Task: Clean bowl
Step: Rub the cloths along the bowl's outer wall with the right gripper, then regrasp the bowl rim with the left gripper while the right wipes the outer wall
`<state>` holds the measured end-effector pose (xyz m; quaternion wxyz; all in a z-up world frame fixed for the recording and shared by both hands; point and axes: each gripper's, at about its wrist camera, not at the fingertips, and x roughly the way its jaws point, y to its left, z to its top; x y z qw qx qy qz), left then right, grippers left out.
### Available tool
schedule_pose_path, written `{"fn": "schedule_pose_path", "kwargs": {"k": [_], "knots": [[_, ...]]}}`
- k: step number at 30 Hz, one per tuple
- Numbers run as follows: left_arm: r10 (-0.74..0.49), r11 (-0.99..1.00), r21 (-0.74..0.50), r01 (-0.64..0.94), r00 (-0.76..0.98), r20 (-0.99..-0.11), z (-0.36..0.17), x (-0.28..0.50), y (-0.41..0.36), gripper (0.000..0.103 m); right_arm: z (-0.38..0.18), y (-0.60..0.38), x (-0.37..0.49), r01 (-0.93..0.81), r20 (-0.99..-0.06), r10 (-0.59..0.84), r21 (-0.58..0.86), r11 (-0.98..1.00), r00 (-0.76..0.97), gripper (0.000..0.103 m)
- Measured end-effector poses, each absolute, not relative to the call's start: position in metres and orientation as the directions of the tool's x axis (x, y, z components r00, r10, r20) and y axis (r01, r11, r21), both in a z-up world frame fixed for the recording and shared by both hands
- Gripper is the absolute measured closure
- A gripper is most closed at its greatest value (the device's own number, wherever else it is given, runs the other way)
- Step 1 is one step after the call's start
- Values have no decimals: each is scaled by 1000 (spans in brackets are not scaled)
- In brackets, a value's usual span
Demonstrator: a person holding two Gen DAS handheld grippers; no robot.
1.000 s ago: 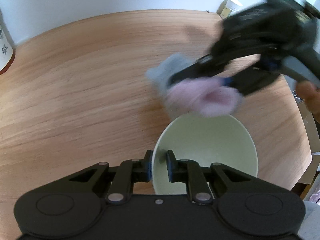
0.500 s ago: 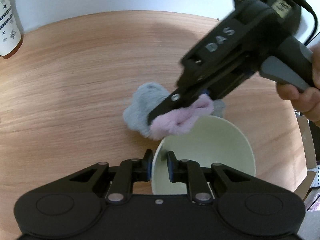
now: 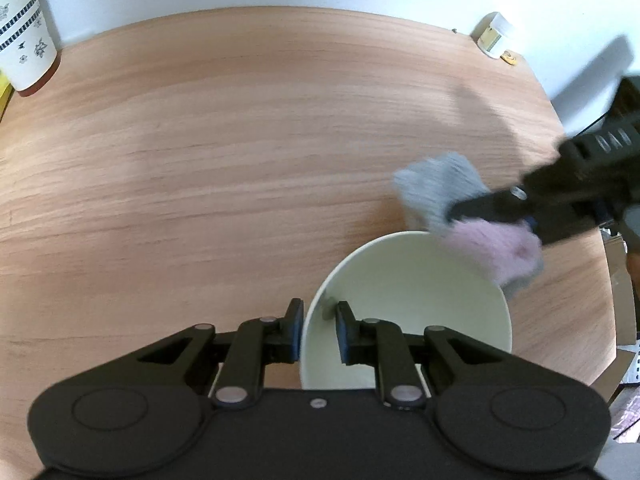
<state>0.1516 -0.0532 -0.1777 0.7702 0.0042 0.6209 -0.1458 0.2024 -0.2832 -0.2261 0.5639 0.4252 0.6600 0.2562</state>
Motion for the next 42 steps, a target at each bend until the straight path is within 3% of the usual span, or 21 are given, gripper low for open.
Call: {"fn": "schedule_pose_path", "kwargs": {"k": [8,14,17,19,22,25,31,39,42], "knots": [[-205,955,-157,250,179,-962,-178,155,-54,87,-231,-310,151,377,-489,865,826,419,110,68],[-201,920,-139,367,138,-970,-180,164,-62,86,-230,-313,125,390,-488,863,826,407,133,68],[-188,881,-118,458,109,-976,-176,167,-67,76,-224,-316,122,377,-487,859,834,404,156,68],[-164,833,-65,550,132,-978,-167,169,-75,61,-221,-319,120,366,-487,857,838,404,167,68],[-148,747,-16,665,143,-979,-159,172,-87,57,-219,-323,116,360,-482,857,844,398,181,68],[-111,625,29,780,125,-986,-157,174,-103,57,-219,-327,109,362,-470,860,851,382,200,68],[-102,363,-2,932,37,-994,-156,177,-134,57,-219,-334,91,370,-460,856,857,359,235,68],[-58,177,-37,984,-27,-998,-169,177,-156,58,-225,-342,66,407,-452,839,858,315,304,68],[-45,117,-27,993,-22,-999,-172,173,-159,67,-227,-344,56,417,-438,831,864,282,343,68]]}}
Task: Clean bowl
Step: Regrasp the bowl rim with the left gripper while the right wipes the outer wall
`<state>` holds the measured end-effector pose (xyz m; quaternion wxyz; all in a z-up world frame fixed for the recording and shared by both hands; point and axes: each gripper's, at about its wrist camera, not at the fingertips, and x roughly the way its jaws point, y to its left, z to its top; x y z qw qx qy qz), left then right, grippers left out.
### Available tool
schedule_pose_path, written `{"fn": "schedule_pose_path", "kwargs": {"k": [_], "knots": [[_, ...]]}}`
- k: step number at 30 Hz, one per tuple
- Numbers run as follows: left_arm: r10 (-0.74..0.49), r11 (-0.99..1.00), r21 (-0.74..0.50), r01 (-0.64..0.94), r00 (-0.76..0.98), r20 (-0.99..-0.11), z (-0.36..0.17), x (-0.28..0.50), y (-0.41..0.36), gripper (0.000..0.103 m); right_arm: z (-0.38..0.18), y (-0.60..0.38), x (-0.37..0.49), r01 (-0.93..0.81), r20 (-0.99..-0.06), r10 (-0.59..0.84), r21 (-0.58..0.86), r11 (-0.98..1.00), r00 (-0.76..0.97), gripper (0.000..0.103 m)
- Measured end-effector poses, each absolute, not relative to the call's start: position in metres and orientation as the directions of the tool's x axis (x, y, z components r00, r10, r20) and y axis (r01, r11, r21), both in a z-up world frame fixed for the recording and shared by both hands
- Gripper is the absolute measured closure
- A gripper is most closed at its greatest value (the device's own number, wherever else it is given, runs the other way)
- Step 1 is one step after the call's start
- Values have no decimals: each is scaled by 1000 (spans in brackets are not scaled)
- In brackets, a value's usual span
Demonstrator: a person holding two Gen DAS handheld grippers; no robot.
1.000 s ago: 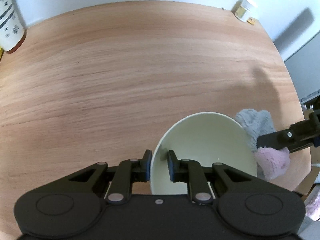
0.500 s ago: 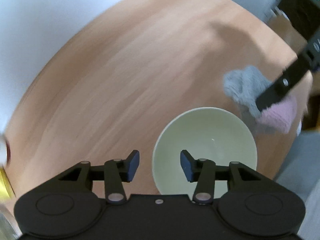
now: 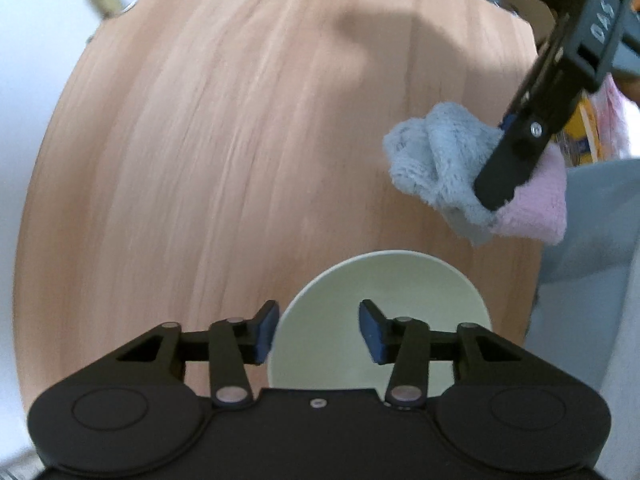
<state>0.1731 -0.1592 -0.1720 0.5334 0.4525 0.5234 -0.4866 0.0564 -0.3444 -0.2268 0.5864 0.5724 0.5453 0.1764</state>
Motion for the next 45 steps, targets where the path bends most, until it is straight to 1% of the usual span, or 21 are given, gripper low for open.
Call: {"fn": "schedule_pose_path", "kwargs": {"k": [2,3,4,11,17,21,23,26,29,30,37,40,42,45], "knots": [[-39,107,-31,994,-27,-999,-172,175,-159,73,-228,-345,51,423,-438,824,864,275,359,68],[-38,110,-31,994,-27,-999,-172,178,-159,81,-228,-345,50,425,-437,823,864,271,363,68],[-41,112,-29,993,-25,-999,-171,179,-159,85,-228,-345,48,425,-437,821,864,269,369,68],[-89,200,-61,978,-44,-995,-169,182,-148,87,-225,-347,49,420,-432,809,870,258,399,68],[-148,416,-96,904,-37,-988,-165,198,-119,92,-227,-348,58,417,-442,816,866,277,374,68],[-186,604,-107,790,9,-982,-160,203,-90,94,-228,-347,73,408,-448,821,864,296,354,68],[-199,646,-110,755,27,-980,-158,201,-81,95,-227,-347,82,402,-455,822,862,309,342,68],[-217,761,-127,636,64,-974,-156,196,-63,96,-225,-349,93,394,-465,822,859,328,329,68],[-204,852,-123,508,106,-973,-155,187,-49,97,-222,-351,104,381,-472,825,857,347,311,68],[-200,887,-131,443,113,-973,-153,182,-42,97,-220,-352,109,374,-476,826,856,356,303,68],[-254,949,-224,223,117,-960,-152,160,-20,96,-211,-339,148,315,-493,838,854,414,234,68],[-265,953,-240,184,121,-957,-156,155,-22,96,-213,-325,170,287,-514,843,841,458,159,68],[-257,954,-230,190,135,-957,-155,152,-25,96,-217,-315,184,284,-524,844,831,478,114,68],[-242,960,-215,178,151,-958,-160,151,-29,96,-226,-300,206,290,-508,860,830,477,41,68]]}}
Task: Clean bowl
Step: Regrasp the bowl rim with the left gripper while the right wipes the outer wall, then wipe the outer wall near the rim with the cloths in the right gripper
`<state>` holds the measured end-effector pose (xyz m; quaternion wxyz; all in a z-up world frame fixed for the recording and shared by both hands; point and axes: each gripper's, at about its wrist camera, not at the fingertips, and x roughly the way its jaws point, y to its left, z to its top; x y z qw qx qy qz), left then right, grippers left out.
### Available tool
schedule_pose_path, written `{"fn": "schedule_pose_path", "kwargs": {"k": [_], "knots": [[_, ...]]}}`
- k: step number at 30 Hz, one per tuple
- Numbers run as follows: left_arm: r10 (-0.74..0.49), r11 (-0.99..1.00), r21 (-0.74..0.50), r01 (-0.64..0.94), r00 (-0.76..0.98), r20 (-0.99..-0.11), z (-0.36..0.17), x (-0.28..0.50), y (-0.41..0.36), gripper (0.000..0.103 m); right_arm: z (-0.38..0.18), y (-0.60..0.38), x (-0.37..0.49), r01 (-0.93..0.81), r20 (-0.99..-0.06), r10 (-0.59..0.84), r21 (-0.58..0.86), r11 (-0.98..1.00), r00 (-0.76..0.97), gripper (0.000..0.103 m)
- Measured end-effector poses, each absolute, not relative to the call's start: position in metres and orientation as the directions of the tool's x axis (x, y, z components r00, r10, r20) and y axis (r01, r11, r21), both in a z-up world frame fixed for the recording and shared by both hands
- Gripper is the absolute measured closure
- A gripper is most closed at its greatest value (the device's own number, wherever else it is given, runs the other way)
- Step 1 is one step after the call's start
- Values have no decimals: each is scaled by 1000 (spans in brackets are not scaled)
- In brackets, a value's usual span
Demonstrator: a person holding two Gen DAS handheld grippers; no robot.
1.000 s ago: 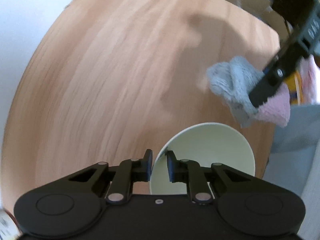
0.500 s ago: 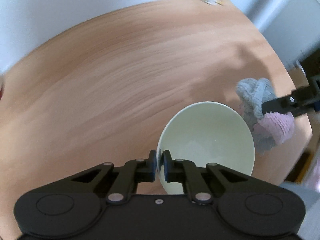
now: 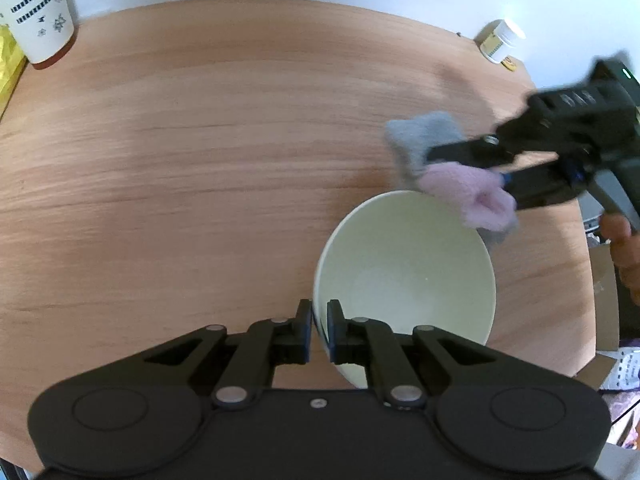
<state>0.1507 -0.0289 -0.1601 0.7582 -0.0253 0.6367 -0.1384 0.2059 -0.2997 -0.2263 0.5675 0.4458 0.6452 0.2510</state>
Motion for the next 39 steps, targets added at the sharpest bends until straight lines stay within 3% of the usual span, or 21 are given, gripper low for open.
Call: {"fn": "schedule_pose_path", "kwargs": {"k": [13,21,26,39], "knots": [[-219,975,-209,73,166,-962,-166,152,-25,97,-229,-199,272,38,-586,722,766,642,-368,67],[-216,976,-218,8,177,-960,-168,151,-23,96,-223,-145,277,-157,-620,600,750,643,-505,64],[-217,975,-223,-16,176,-960,-169,147,-18,96,-219,-153,281,-171,-622,606,754,634,-496,64],[-208,977,-213,-16,156,-966,-178,158,-17,95,-226,-291,221,235,-509,846,813,533,-157,62]]}}
